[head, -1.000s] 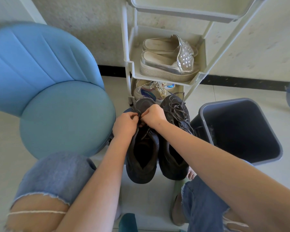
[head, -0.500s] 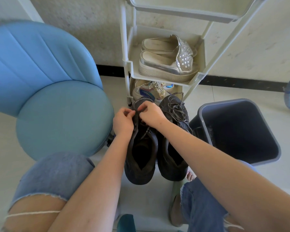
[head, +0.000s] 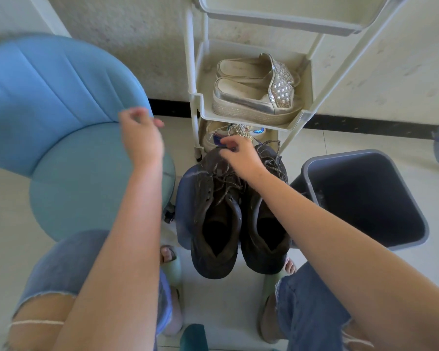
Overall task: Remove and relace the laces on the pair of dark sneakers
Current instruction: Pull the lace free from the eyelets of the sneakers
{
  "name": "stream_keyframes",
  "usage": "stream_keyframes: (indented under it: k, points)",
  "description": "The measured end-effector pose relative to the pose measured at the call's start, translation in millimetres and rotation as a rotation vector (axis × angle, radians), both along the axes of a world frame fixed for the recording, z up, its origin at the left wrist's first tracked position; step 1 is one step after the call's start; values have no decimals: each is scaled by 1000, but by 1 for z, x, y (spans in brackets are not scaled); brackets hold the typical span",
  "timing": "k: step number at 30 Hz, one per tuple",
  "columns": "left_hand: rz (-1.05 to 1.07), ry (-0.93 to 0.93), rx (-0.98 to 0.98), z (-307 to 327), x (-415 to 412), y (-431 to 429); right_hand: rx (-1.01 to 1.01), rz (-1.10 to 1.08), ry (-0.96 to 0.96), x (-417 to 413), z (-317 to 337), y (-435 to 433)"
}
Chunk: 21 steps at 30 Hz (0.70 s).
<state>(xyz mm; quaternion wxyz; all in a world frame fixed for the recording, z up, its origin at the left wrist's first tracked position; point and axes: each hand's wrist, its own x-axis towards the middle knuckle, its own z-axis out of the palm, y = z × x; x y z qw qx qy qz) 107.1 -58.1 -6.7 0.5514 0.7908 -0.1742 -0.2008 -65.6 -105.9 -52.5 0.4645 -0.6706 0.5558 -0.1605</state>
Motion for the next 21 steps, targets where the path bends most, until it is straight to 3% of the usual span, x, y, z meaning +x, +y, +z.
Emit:
stream_keyframes:
  k: [2,4,7,13,16,19,21]
  points:
    - [-413,-4,401,-23,-21,6,73,-59,-18,-5,8,-6]
    - [-694,-35,650,-50,-42,16,10,16,108,-11,12,-9]
    - [-735,-128,621,-67,-53,27,-27,139,292,-14,13,-8]
    - [-759,-151,689,-66,-48,19,7,301,419,-19,7,-12]
    - [-492,9,487,-69,-56,22,-32,472,552,-21,2,-4]
    - [-5,355,57,-53,-52,19,-70,464,567,-24,-2,-1]
    - [179,585,-196,-44,-42,14,-57,440,533,-25,-4,-2]
